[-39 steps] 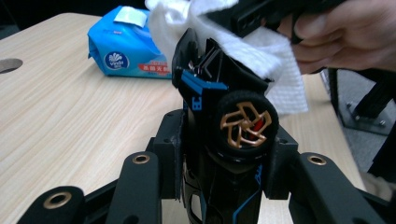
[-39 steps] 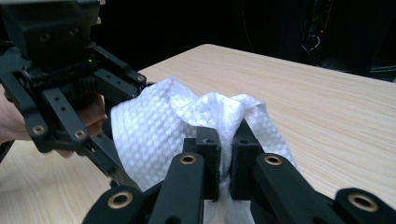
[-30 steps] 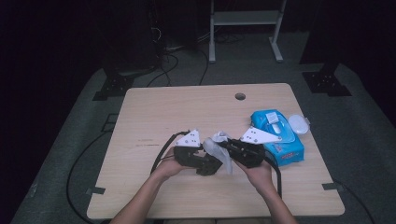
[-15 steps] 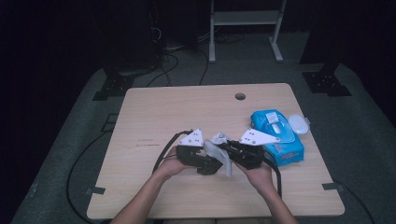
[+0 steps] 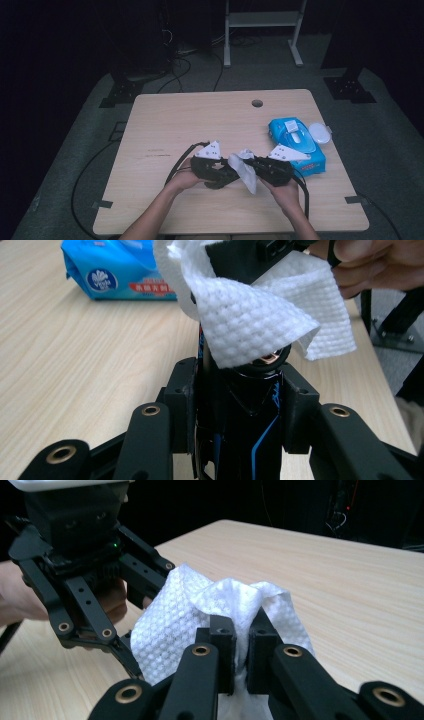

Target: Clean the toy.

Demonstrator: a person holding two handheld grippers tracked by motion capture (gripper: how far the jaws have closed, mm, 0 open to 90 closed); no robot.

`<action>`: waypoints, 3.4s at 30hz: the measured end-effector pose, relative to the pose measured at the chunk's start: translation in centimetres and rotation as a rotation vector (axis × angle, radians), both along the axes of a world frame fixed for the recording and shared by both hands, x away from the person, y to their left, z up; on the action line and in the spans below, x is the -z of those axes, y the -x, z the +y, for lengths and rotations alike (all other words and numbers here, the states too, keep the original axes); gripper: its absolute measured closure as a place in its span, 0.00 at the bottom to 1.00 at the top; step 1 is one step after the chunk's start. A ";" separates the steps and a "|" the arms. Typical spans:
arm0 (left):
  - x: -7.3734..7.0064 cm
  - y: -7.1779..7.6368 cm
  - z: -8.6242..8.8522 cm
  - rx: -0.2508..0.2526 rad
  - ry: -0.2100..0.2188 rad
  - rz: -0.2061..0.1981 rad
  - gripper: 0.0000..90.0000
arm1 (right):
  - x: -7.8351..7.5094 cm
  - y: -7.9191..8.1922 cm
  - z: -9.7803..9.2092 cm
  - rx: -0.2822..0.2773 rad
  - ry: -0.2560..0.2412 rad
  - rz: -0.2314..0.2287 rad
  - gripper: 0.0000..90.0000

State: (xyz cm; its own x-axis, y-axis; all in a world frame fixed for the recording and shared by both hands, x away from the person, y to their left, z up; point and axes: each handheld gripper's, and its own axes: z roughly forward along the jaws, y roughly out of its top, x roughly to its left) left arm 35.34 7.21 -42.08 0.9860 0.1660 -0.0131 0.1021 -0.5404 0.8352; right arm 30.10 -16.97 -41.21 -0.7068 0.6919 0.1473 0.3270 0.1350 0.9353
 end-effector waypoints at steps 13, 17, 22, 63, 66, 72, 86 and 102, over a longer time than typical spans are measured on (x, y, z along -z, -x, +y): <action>0.5 -0.3 -2.2 0.019 -0.142 -0.003 0.64 | -0.9 0.4 1.2 -0.043 0.055 0.009 0.94; 0.8 -0.5 -3.1 0.038 -0.212 -0.003 0.64 | 0.9 -0.1 1.5 -0.044 0.083 0.076 0.94; 1.7 -0.8 -3.4 0.045 -0.274 0.026 0.64 | 2.4 -0.4 1.0 -0.025 0.084 0.117 0.94; 2.2 -2.1 2.0 0.020 -0.171 -0.045 0.72 | 2.4 -2.2 0.0 0.053 0.075 0.135 0.94; 2.1 -2.7 1.9 0.016 -0.176 -0.046 0.72 | 2.5 -3.2 -0.4 0.077 0.066 0.156 0.94; 2.5 -3.2 2.3 -0.015 -0.142 -0.004 0.72 | 2.8 -3.5 -0.7 0.071 0.064 0.169 0.94; 1.5 -4.3 3.9 -0.080 0.026 0.162 0.54 | 2.8 -3.3 -0.7 0.065 0.081 0.154 0.94; 1.9 -5.3 4.4 -0.164 0.080 0.276 0.52 | 2.9 -3.1 -0.8 0.059 0.080 0.152 0.94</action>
